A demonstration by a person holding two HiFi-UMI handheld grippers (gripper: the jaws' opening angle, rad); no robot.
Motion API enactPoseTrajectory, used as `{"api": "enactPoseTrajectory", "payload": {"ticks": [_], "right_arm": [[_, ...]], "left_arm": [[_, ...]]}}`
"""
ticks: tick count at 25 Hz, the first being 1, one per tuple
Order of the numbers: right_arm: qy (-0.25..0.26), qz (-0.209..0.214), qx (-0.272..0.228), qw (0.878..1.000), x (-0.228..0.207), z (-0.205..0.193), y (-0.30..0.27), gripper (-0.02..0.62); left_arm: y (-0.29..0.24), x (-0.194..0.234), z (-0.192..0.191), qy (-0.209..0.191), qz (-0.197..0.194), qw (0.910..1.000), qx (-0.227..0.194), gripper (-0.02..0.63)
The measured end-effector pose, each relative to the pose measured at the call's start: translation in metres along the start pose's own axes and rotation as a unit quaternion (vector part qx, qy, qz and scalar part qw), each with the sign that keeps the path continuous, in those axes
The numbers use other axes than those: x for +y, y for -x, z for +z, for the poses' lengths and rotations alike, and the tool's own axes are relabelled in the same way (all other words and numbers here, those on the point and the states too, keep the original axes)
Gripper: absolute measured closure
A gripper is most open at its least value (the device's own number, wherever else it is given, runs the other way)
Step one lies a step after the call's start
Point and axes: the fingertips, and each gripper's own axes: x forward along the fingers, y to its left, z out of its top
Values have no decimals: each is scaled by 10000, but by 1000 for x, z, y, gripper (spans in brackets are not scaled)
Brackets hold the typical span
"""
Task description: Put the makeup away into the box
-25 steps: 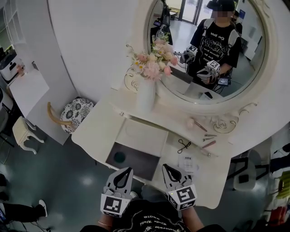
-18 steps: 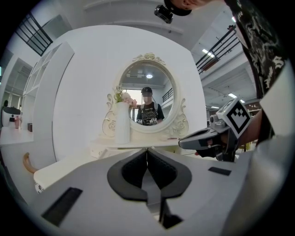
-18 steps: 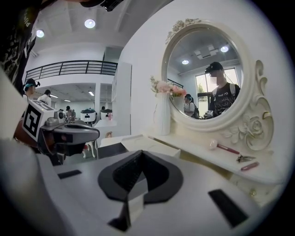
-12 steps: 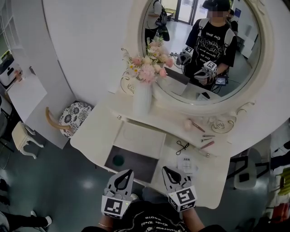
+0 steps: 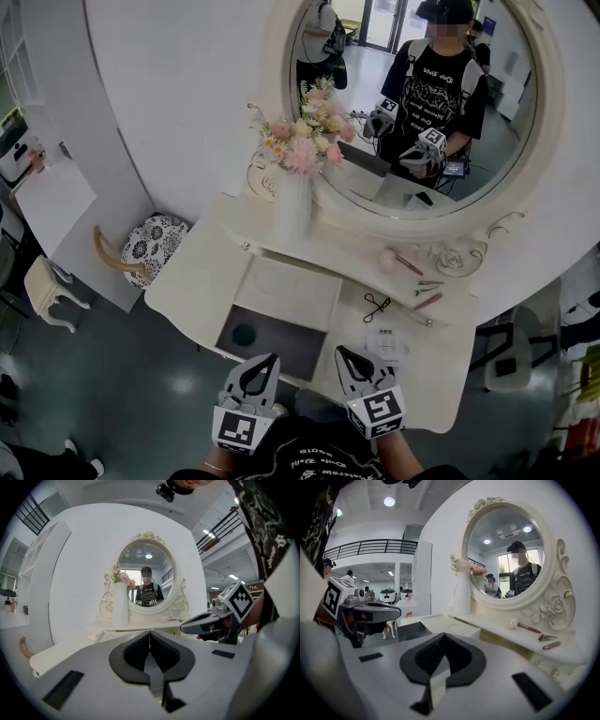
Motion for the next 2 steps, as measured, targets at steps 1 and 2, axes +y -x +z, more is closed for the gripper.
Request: {"api": "enactPoseTrajectory", "payload": {"ticks": [1, 2], "right_arm": [[15, 3, 10, 10000, 0, 0, 0, 588], [29, 6, 19, 10000, 1, 0, -1, 588]], "left_arm": [[0, 0, -1, 31, -1, 10000, -9, 591], [-1, 0, -1, 60, -3, 10000, -17, 591]]}}
